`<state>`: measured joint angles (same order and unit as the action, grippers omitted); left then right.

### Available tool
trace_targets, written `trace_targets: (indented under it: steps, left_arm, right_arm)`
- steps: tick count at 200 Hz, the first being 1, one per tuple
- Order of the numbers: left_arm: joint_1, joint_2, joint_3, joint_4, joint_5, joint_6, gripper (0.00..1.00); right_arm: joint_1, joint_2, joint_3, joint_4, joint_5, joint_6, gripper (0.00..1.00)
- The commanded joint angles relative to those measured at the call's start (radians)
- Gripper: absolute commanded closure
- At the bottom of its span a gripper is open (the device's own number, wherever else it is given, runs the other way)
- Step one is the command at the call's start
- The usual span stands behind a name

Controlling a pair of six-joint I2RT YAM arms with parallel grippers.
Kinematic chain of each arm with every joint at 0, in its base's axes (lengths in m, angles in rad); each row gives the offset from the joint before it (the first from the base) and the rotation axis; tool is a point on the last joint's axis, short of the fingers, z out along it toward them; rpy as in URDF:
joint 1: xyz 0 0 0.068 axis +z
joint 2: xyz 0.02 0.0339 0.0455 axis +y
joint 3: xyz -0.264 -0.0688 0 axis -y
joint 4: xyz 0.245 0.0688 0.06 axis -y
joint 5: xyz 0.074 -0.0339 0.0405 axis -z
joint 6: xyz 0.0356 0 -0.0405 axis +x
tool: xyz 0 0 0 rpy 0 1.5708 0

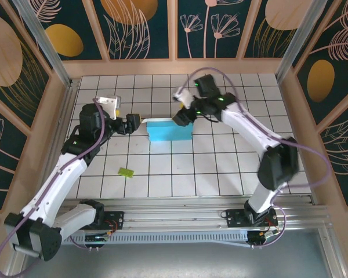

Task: Fold the paper box

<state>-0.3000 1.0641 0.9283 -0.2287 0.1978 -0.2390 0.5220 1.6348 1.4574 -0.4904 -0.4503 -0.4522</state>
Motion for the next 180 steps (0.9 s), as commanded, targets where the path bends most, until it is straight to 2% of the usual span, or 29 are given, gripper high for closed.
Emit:
trace_targets:
  steps: [1, 24, 49, 73, 120, 180]
  left_arm:
    - [0.000, 0.074, 0.074, -0.063, -0.005, -0.031, 0.10]
    - [-0.001, 0.177, 0.143, -0.132, 0.035, 0.014, 0.12]
    - [0.001, 0.253, 0.184, -0.156, 0.053, 0.079, 0.13]
    - [0.001, 0.320, 0.231, -0.161, 0.092, 0.098, 0.16]
    - [0.002, 0.414, 0.276, -0.150, 0.148, 0.081, 0.24]
    - [0.002, 0.448, 0.270, -0.152, 0.145, 0.078, 0.28]
  right_arm:
    - [-0.097, -0.153, -0.181, 0.278, -0.044, 0.464, 0.36]
    - [-0.204, -0.247, -0.344, 0.341, -0.153, 0.661, 0.38]
    - [-0.264, -0.236, -0.376, 0.294, -0.224, 0.678, 0.41]
    - [-0.264, -0.161, -0.333, 0.228, -0.240, 0.656, 0.45]
    - [-0.224, -0.062, -0.293, 0.225, -0.255, 0.623, 0.51]
    - [-0.199, -0.018, -0.273, 0.227, -0.242, 0.576, 0.57]
